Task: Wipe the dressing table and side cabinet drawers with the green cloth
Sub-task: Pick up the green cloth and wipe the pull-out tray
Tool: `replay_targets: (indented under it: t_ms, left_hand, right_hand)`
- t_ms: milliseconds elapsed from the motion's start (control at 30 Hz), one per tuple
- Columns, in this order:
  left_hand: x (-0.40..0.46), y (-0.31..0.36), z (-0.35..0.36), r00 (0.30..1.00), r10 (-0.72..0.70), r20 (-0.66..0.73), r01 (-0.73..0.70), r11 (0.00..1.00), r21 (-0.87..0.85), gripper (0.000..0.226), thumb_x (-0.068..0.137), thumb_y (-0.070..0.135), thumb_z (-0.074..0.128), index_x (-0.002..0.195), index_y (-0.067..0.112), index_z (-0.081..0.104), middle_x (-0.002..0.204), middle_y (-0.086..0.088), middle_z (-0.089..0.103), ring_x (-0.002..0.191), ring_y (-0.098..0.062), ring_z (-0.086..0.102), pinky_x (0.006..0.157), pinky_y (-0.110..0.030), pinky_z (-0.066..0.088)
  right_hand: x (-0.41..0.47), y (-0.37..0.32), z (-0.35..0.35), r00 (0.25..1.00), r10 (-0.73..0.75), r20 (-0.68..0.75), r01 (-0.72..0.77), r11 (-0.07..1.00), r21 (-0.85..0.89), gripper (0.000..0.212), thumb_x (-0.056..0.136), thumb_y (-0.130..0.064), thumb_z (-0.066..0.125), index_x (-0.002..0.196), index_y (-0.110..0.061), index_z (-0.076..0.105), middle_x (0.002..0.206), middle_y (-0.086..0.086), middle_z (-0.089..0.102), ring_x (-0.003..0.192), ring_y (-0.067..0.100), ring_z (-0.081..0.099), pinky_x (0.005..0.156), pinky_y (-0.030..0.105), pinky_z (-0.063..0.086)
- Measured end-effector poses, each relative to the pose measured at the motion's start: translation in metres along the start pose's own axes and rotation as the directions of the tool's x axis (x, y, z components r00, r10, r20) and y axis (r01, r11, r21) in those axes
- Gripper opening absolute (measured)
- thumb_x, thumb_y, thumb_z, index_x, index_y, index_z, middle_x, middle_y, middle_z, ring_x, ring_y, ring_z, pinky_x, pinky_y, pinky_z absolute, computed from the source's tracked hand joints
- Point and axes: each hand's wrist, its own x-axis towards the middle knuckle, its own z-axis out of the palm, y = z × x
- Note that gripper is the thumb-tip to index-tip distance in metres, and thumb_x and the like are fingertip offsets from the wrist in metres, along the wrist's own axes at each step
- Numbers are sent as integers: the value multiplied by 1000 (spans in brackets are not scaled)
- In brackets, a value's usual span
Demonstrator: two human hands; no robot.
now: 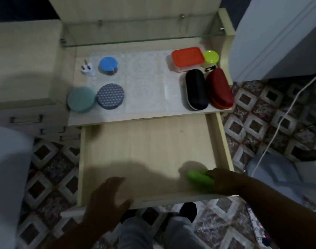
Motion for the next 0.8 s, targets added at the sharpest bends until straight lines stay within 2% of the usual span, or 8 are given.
replay_targets:
  t_ms: [100, 167, 267, 367, 500, 600, 700, 800]
  left_hand:
    - [30, 94, 20, 875, 85, 477, -50, 995, -85, 93, 70, 96, 29, 145, 44, 43, 148, 23, 41, 138, -3, 40, 110, -14, 24]
    - [56, 162, 47, 776, 149, 614, -24, 978, -207, 74, 84, 82, 41, 146, 43, 41, 148, 19, 45, 136, -6, 43, 116, -24, 29]
    - [84, 249, 85, 735, 79, 674, 381, 774, -506, 56, 95, 55, 55, 142, 27, 49, 135, 1, 60, 121, -17, 58, 107, -37, 45]
    - [106, 313, 114, 752, -188, 632, 597, 600, -532, 75, 86, 65, 58, 145, 21, 46, 136, -5, 60, 116, -24, 61, 99, -34, 49]
    - [144, 335, 171, 711, -449, 542, 704, 445, -554, 80, 68, 70, 47, 126, 17, 63, 118, -14, 67, 101, -37, 67, 90, -44, 57]
    - [173, 343, 160, 726, -522, 447, 676, 426, -601, 68, 72, 64, 41, 107, 14, 70, 106, -14, 72, 91, -39, 69, 82, -50, 60]
    - [218, 347, 122, 787, -529, 317, 569, 426, -703, 43, 94, 39, 44, 118, 11, 67, 117, -12, 68, 109, -35, 65, 92, -43, 55]
    - [258, 338, 102, 835, -523, 171, 440, 449, -777, 40, 94, 36, 45, 118, 11, 65, 121, -19, 66, 108, -37, 63, 96, -47, 52]
  right_hand:
    - [-7, 19, 7, 992, -9, -125, 38, 971, 234, 66, 80, -71, 61, 123, -21, 63, 122, 4, 64, 100, 15, 59, 81, 25, 43]
    - [-15, 34, 11, 988, -28, -153, 81, 934, 348, 55, 88, -66, 58, 125, -25, 63, 121, 0, 63, 100, 13, 57, 83, 25, 42]
    - [-22, 55, 22, 972, 16, -236, 121, 823, 555, 36, 103, -45, 45, 114, -20, 69, 114, 1, 68, 100, 17, 62, 88, 32, 47]
    - [-18, 91, 42, 902, 162, -400, 152, 747, 647, 34, 104, -40, 40, 110, -25, 69, 104, 0, 69, 97, 18, 65, 87, 36, 52]
    - [-10, 113, 61, 950, 65, -306, 153, 757, 635, 37, 88, -55, 51, 123, -41, 55, 110, -10, 65, 103, 11, 65, 87, 32, 54]
    - [-15, 107, 58, 966, 2, -257, 160, 779, 606, 7, 82, -50, 55, 89, -50, 53, 97, -11, 66, 96, 8, 66, 86, 22, 52]
    - [-9, 110, 54, 965, -12, -261, 171, 783, 598, 14, 65, -58, 47, 73, -49, 41, 87, -12, 56, 85, 4, 61, 70, 12, 44]
    - [-7, 109, 45, 979, -26, -202, 145, 786, 602, 22, 75, -40, 60, 75, -34, 38, 79, -11, 43, 71, 3, 43, 55, 16, 33]
